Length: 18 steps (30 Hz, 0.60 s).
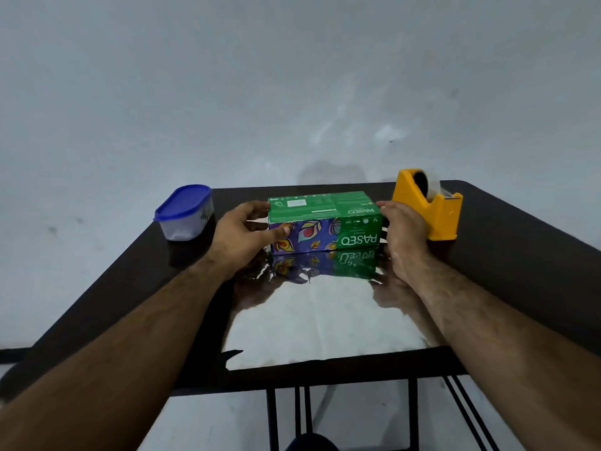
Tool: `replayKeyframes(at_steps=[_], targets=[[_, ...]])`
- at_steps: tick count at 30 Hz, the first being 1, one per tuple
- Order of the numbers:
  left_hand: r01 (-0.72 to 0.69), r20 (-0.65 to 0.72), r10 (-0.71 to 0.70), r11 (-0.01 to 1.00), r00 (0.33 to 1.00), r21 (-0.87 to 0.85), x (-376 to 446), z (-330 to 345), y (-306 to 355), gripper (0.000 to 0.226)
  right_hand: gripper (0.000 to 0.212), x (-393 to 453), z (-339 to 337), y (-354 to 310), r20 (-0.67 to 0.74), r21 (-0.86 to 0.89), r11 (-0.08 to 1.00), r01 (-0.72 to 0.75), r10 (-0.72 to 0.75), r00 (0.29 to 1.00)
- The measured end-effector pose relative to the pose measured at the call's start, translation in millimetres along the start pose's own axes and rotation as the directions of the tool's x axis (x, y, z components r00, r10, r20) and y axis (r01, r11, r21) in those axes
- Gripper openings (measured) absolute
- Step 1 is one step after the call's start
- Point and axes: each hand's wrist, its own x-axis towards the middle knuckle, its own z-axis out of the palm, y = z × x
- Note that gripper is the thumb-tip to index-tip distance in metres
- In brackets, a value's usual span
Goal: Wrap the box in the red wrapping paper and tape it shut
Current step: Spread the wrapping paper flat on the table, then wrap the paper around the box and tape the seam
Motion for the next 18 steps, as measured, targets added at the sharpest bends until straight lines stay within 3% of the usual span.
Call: replayKeyframes(at_steps=[12,18], targets=[[0.019,0.011,-0.018,0.999,1.000,-0.047,-1.0,-1.0,0.4,0.064,0.019,2.7,-6.3,0.9,0.083,-0.008,1.000,-0.010,0.011,0.996],[0.004,-0.061,-0.005,1.000,0.998,-0.014,2.5,-3.2,-0.4,0.070,0.011,7.6,-5.0,1.1,-0.022,-0.018,0.997,0.076,-0.076,0.997]])
